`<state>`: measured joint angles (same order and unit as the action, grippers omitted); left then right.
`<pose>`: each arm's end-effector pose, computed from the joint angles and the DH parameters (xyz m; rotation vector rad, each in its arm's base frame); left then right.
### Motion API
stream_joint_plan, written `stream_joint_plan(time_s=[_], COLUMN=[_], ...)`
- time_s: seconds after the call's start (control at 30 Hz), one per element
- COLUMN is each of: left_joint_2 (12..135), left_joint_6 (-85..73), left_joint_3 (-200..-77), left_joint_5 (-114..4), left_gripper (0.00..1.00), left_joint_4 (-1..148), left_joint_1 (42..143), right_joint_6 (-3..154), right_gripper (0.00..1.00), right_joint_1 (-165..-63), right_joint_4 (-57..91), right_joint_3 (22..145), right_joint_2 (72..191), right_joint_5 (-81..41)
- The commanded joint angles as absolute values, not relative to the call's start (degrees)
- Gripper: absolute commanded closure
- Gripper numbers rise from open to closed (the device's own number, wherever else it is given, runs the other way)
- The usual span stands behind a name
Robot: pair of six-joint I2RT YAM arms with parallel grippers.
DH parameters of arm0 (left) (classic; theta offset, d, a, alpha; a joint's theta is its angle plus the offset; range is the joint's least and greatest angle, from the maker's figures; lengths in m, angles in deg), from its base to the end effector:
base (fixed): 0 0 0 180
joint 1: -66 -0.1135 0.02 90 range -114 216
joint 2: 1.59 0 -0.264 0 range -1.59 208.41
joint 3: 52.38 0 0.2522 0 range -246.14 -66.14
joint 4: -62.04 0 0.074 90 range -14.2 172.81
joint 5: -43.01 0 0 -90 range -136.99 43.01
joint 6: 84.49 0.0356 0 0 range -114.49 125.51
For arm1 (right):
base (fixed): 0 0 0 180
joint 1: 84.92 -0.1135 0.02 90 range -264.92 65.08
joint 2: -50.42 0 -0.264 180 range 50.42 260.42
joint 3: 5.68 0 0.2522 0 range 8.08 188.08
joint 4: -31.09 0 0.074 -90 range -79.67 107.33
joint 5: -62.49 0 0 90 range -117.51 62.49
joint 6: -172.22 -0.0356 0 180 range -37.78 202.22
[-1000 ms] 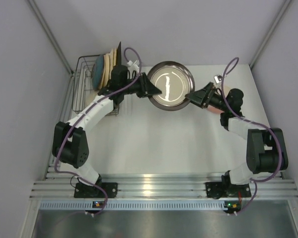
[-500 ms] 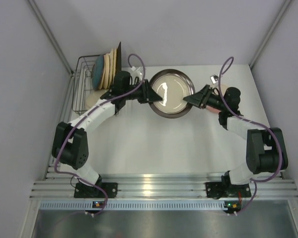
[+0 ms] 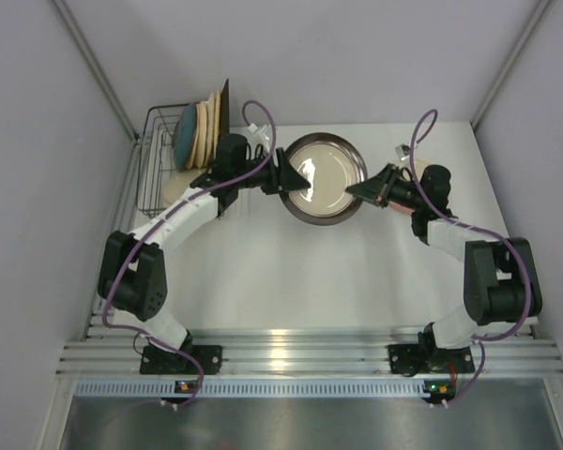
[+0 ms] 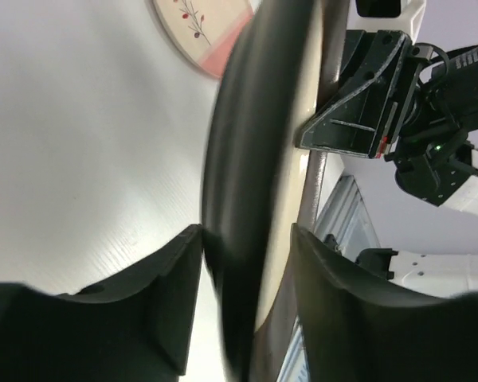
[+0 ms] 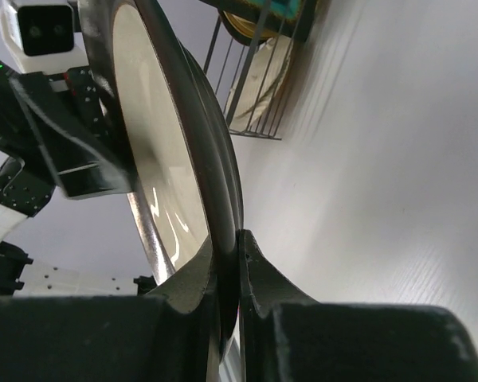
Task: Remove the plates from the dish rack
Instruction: Pass the plate from the left arm to the right, then place the plate on the table
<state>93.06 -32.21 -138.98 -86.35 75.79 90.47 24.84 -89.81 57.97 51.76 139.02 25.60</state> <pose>0.3414 -0.1802 0.3036 0.2580 2.1053 -1.3522 0.3209 0.0560 0.2398 0.0445 1.8704 1.5405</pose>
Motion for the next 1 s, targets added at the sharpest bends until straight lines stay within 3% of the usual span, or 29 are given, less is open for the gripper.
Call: stream_joint_plan(time_s=[0.0,0.03,0.13,0.3,0.47,0.57,0.97], left_joint_2=[92.01,91.84,91.4,88.95,84.2,82.79,78.39], left_joint_6=[-29.74,-28.52,-26.67,-24.82,-22.62,-21.83,-22.09], left_joint_3=[-142.25,-142.43,-142.69,-141.82,-139.1,-138.3,-134.78], left_joint_5=[-81.74,-80.49,-73.99,-60.73,-49.12,-47.96,-47.78], left_gripper=[0.32,0.14,0.02,0.01,0.01,0.01,0.01], left_joint_4=[74.02,75.18,79.49,83.62,84.24,84.5,84.68], left_joint_1=[90.96,90.96,90.96,90.87,90.44,89.82,86.48], right_joint_6=[24.57,24.31,22.29,18.43,17.36,18.94,16.22], right_gripper=[1.0,1.0,1.0,1.0,1.0,1.0,1.0], right_joint_1=[-90.64,-90.46,-89.23,-85.38,-77.64,-73.77,-67.08], right_joint_4=[61.71,61.71,63.46,64.18,51.89,43.2,43.08], right_joint_3=[54.14,54.05,53.87,52.82,52.2,53.52,55.01], right_joint_2=[137.7,137.61,137.87,137.61,136.91,136.73,145.77], right_joint_5=[26.29,25.67,24.45,20.41,9.34,2.22,-3.86])
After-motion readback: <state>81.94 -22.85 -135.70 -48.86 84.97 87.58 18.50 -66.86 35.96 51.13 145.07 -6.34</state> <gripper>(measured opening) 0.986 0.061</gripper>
